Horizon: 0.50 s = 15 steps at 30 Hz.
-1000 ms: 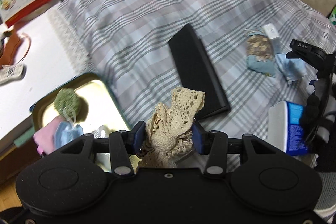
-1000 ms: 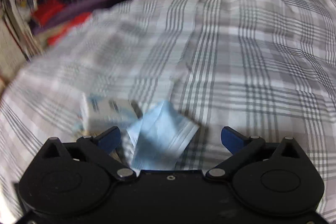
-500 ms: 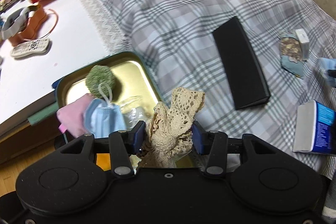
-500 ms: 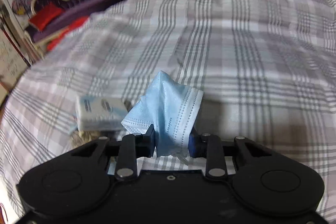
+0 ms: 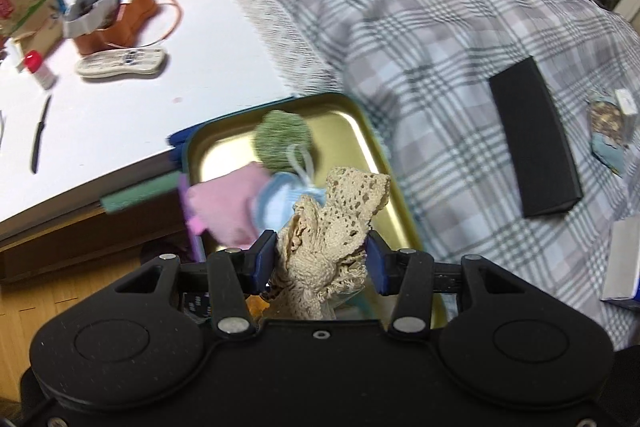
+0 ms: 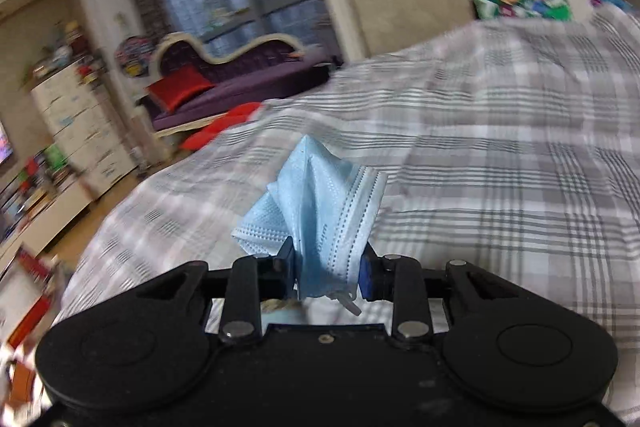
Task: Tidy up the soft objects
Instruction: 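Carry the lace doily toward the tray with the left gripper while the right grasps another blue mask, then lower the doily into the gold tray with the left gripper while the right drops the blue mask in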
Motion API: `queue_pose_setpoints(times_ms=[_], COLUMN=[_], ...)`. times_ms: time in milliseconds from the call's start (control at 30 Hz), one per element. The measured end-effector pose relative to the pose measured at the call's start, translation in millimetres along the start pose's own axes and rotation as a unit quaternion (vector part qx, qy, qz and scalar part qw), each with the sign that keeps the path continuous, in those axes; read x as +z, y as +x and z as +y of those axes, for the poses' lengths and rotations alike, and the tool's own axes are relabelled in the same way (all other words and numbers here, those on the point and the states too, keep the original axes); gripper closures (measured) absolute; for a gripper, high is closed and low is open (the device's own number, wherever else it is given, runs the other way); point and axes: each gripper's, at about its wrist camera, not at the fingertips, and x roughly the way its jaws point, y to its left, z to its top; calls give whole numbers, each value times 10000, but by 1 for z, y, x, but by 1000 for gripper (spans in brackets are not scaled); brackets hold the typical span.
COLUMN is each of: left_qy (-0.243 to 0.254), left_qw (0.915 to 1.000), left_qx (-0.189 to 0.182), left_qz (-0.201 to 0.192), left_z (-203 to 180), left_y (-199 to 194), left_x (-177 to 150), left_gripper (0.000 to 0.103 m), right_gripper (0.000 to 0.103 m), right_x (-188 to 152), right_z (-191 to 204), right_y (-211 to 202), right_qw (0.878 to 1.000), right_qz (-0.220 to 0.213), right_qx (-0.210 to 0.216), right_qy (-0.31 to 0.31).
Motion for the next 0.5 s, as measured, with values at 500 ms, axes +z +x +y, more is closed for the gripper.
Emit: queue_pose_setpoints(times_ms=[500], left_qy=[-658], left_qw=[9972], left_qx=[-29], left_qz=[-359], left_z=[61], left_y=[-4], left_x=[15], left_gripper=[56], right_gripper=[73], right_x=[-76], right_z=[115], right_y=[-77], right_qw=[9529], right_qz=[1595], right_qx=[2130], right_qy=[-1457])
